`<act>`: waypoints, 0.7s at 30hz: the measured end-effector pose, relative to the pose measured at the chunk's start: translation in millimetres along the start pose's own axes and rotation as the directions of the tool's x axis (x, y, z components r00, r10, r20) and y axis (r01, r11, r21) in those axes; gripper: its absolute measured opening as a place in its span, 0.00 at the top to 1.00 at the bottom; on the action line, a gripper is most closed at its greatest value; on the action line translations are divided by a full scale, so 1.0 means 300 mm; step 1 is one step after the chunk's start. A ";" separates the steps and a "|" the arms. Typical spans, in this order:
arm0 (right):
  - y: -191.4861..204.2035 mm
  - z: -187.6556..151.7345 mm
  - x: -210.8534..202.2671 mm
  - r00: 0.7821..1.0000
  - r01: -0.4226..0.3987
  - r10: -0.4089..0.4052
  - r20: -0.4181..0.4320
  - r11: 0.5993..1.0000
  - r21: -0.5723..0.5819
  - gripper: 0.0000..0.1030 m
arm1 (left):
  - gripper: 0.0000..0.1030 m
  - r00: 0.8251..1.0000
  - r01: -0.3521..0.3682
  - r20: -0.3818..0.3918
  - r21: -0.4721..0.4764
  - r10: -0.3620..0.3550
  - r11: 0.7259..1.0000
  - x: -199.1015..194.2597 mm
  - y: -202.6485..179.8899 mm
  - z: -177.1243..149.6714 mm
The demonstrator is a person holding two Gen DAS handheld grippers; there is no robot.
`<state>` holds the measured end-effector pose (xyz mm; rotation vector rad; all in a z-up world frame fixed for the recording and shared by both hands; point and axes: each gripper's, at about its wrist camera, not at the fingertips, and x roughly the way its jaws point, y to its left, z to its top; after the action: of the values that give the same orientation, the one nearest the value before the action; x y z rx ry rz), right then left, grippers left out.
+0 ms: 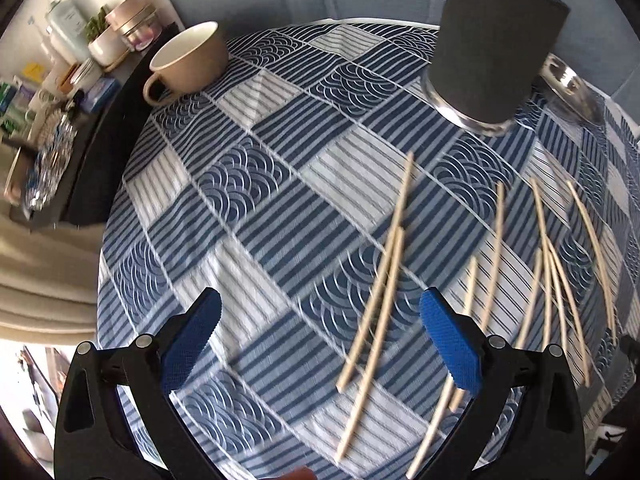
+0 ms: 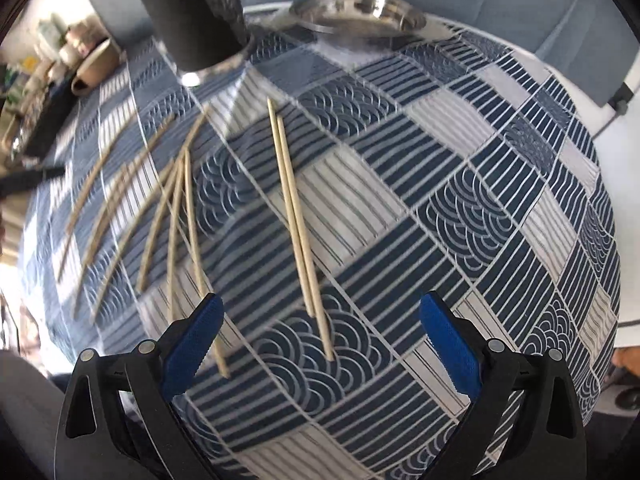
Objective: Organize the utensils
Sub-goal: 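Lower the left and right grippers and each grasp one chopstick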
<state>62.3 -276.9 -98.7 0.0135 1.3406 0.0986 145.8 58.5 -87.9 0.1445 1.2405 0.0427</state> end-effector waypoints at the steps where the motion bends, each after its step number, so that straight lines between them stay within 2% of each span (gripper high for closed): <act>1: -0.006 -0.002 0.010 1.000 0.001 -0.001 -0.009 1.000 -0.008 0.33 | 0.06 1.000 -0.003 0.001 0.008 0.003 1.000 0.014 0.001 0.023; 2: -0.011 -0.002 0.027 0.999 0.008 -0.009 -0.031 1.000 -0.019 0.37 | 0.06 1.000 -0.005 0.003 0.014 0.005 1.000 0.023 -0.001 0.037; 6: -0.028 -0.003 0.071 0.997 0.009 -0.013 -0.080 0.998 -0.055 0.38 | 0.06 0.999 -0.039 0.002 0.052 0.039 0.998 0.072 -0.010 0.104; 10: -0.017 0.000 0.097 0.993 0.009 -0.025 -0.118 0.991 -0.137 0.48 | 0.06 0.999 -0.041 -0.008 0.087 0.042 0.995 0.111 -0.021 0.149; 12: -0.016 0.004 0.100 0.992 -0.014 -0.005 -0.128 0.989 -0.149 0.51 | 0.06 0.999 -0.048 -0.014 0.118 0.050 0.992 0.129 -0.036 0.160; 17: -0.023 0.013 0.100 0.989 -0.029 0.001 -0.145 0.982 -0.189 0.62 | 0.06 0.999 -0.037 -0.022 0.179 0.042 0.983 0.154 -0.068 0.187; 21: -0.024 0.018 0.089 0.983 -0.039 -0.003 -0.181 0.973 -0.228 0.76 | 0.06 0.999 -0.031 -0.035 0.227 0.040 0.973 0.177 -0.096 0.200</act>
<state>73.9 -281.6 -123.9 -0.1837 1.5038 0.2766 218.3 30.8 -122.7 0.3658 1.2804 -0.0662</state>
